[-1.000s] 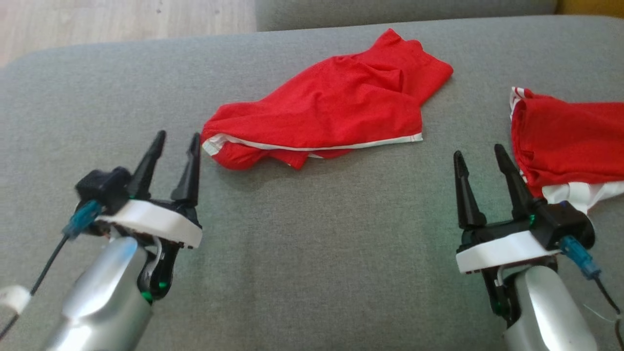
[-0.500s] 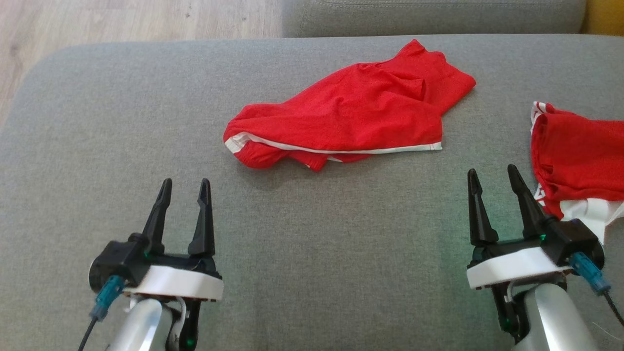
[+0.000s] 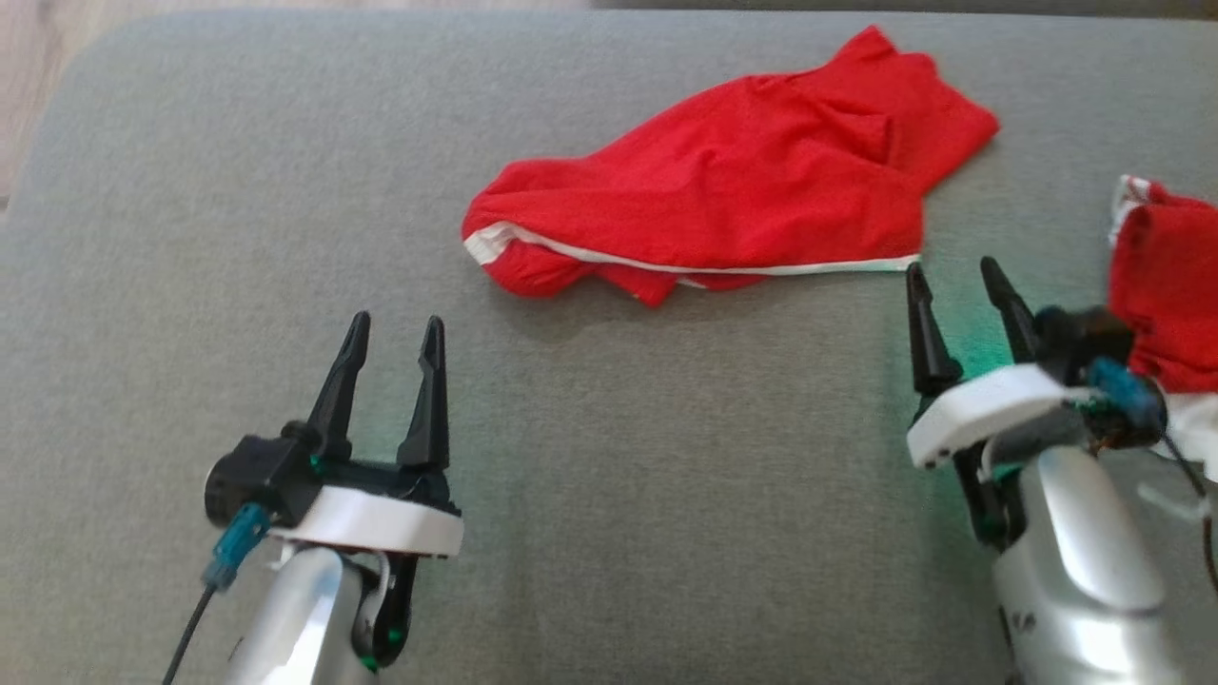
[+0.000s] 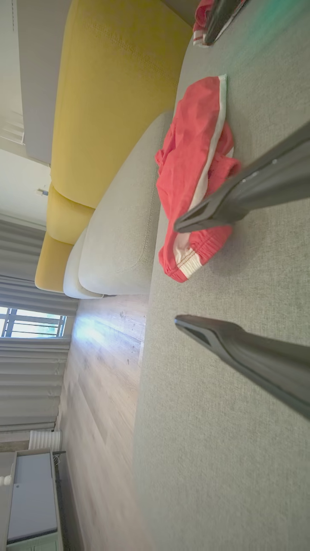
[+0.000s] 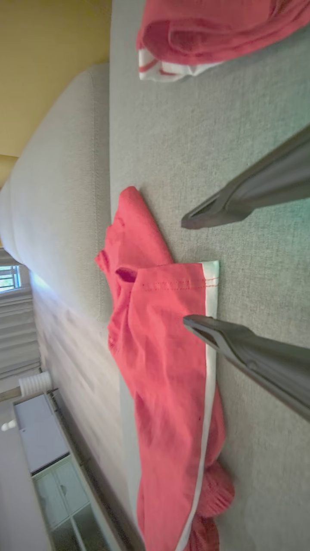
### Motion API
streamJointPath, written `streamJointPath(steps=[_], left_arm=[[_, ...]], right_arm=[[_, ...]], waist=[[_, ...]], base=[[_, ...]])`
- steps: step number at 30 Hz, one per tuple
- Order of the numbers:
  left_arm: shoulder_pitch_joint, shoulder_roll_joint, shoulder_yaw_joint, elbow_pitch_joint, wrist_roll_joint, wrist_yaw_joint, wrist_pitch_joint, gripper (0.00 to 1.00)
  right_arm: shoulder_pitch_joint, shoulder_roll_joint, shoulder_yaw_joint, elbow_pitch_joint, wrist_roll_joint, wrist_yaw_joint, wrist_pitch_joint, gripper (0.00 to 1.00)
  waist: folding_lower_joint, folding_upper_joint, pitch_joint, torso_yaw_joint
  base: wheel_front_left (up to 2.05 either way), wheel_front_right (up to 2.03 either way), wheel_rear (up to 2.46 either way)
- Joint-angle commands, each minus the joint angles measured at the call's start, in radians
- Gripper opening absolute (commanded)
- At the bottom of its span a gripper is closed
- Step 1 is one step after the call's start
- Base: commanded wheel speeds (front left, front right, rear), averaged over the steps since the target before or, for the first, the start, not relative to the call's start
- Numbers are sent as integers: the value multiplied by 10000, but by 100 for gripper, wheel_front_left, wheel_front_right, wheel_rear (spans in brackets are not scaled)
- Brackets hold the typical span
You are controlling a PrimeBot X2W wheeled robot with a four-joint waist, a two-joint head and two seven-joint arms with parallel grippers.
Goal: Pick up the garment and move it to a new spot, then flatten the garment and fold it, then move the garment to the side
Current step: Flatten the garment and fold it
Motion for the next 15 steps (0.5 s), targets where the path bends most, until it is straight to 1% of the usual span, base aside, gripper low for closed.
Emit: streamJointPath(steps=[1,7,11,15], left_arm=[[-431,-14,344,-179,161,-106,-95,100],[-594,-211,320,16,313,-260,-95,100],[-601,-289,409,99,359,-310,-95,100],[-601,-324,435,157,455,-336,-95,100]], right_arm=[[-616,-24,-46,310,-171,67,148,100],[-1571,-24,-725,1841,-556,67,147,100],[-1929,-24,-578,2565,-491,67,-31,100],[-2119,-24,-432,2993,-382,67,-229,100]], waist=[[-2,0,208,265],[-2,0,401,577],[-2,0,435,630],[-2,0,456,604]], base=[[0,0,0],[0,0,0],[0,0,0],[0,0,0]])
